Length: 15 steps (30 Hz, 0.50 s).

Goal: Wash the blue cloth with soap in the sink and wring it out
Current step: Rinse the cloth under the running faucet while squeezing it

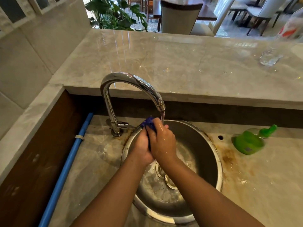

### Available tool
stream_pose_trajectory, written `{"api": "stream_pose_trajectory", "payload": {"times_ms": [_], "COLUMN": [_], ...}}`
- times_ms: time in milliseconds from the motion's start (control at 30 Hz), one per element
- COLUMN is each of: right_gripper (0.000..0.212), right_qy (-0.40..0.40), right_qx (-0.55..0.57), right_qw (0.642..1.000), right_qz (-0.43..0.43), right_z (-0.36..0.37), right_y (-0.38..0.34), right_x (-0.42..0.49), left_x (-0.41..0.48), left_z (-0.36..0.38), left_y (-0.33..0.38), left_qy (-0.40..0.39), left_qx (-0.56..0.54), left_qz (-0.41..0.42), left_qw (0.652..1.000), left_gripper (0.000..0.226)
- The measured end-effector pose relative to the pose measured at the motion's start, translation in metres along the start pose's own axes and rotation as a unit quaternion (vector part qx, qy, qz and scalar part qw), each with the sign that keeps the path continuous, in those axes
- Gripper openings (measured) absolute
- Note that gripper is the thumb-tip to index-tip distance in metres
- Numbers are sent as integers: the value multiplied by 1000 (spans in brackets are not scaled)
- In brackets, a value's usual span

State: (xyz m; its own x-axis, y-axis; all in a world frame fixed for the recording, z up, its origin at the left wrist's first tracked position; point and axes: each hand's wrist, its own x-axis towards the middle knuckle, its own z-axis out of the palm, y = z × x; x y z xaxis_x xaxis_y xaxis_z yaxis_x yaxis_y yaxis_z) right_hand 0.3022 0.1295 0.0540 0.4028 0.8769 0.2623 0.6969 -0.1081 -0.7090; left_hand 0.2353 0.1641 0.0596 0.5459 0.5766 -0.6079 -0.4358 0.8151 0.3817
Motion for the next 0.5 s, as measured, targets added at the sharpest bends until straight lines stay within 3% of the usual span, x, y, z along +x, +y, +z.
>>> {"api": "stream_pose_trajectory", "payload": {"times_ms": [67, 133, 267, 400, 500], "right_gripper": [30, 28, 16, 17, 11], "right_qy": [16, 19, 18, 60, 6], "right_qx": [-87, -84, -40, 88, 135], "right_qw": [996, 996, 991, 985, 988], "right_qz": [-28, 21, 128, 133, 74], "right_z": [4, -1, -13, -21, -15], "right_y": [3, 15, 44, 27, -4], "right_x": [11, 27, 45, 32, 6], "left_x": [-4, -9, -12, -3, 4], "left_z": [2, 1, -5, -3, -4], "left_y": [-8, -15, -13, 4, 9], "left_qy": [-4, -2, -15, -15, 12], "left_qx": [-6, -2, 42, 45, 28], "left_qz": [11, 26, 20, 8, 1], "left_qw": [1000, 1000, 999, 999, 1000], "left_gripper": [51, 45, 42, 44, 49]}}
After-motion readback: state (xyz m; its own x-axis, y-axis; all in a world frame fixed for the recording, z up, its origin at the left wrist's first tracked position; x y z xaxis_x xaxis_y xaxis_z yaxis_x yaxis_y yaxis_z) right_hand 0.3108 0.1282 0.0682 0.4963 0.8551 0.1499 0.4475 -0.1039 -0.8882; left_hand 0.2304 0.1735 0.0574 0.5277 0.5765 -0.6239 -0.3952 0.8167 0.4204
